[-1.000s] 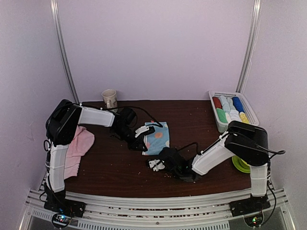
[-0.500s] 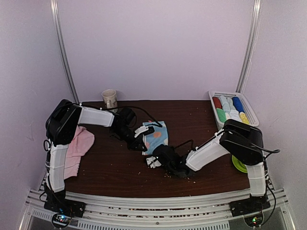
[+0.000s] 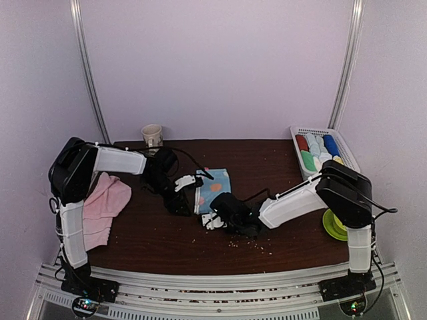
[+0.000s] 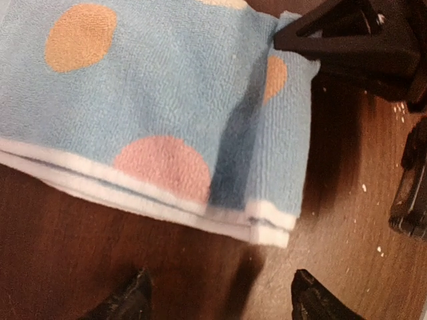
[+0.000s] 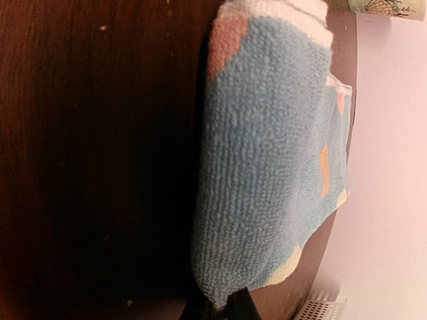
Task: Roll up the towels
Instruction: Roll the towel at the center of the board.
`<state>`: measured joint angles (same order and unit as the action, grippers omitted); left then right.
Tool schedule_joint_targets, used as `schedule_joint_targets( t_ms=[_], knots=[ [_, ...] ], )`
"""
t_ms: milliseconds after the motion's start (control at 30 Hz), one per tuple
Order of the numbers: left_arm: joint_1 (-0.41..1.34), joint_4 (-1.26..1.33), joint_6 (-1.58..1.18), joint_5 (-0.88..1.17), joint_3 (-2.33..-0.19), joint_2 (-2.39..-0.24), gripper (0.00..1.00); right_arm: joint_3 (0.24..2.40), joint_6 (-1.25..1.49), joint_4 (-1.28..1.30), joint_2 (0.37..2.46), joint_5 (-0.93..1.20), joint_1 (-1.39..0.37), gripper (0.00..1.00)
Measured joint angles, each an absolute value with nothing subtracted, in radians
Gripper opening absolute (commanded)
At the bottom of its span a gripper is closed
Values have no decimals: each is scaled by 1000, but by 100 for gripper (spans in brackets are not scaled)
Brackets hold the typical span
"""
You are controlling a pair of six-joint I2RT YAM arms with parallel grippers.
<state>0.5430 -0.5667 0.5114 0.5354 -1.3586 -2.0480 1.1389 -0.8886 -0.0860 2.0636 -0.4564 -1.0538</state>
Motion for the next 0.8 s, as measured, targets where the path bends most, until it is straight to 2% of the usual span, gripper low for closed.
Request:
schedule_joint_targets(
  t_ms=[167,467,633,800],
  knots=[
    [535,-538,535,484,-1269,-1941,92,1166,-826,13,2042,-387,-1048,0],
    [535,-240,698,444,-877,-1588,95,1303,-688,261,2042,-171,-1002,0],
    [538,-75,815,436,-719,-1484,90,1434,-638,427,2081,4,-953,0],
    [563,62,922,426,-625,-1438,80,1573,-615,575,2146,180,-904,0]
  ],
)
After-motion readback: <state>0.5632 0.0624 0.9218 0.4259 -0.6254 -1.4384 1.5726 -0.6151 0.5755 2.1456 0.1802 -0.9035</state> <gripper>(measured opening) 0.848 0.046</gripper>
